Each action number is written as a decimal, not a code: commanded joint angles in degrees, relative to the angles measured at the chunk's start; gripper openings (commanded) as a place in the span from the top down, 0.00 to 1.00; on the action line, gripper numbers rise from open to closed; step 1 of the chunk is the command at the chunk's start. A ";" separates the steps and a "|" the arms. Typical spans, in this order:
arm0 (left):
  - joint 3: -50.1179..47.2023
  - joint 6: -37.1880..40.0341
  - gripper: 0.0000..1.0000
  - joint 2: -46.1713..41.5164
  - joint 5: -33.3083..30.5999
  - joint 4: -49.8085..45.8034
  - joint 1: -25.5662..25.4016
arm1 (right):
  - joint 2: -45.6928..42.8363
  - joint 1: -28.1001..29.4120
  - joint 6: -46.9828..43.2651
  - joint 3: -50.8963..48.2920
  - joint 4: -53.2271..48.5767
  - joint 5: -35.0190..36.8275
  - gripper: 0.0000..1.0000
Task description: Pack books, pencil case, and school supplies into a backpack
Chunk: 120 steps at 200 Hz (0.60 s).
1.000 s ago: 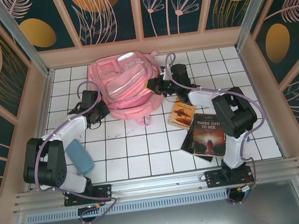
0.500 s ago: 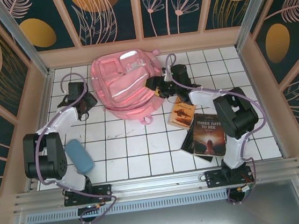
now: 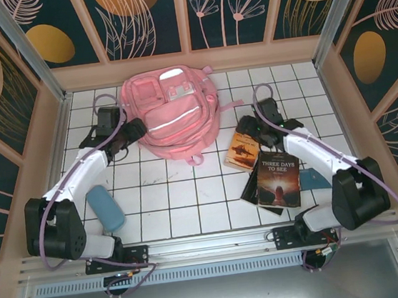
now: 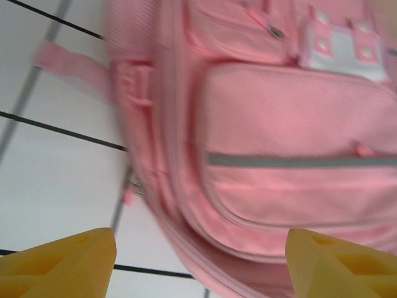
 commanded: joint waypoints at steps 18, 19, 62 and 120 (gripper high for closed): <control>4.20 -1.87 0.27 3.78 2.47 2.95 -6.83 | -3.53 -3.13 0.39 -9.56 -7.63 -0.99 0.11; 4.32 -1.95 0.27 3.91 2.43 2.93 -7.00 | -3.53 -3.13 0.39 -9.56 -7.63 -0.99 0.11; 7.79 -4.72 0.28 8.23 4.78 3.88 -11.23 | 1.96 -3.86 1.12 -12.81 0.96 -8.05 0.11; 13.21 -5.53 0.31 13.94 8.80 3.39 -14.58 | 10.56 -3.60 5.12 -9.09 17.92 -23.55 0.17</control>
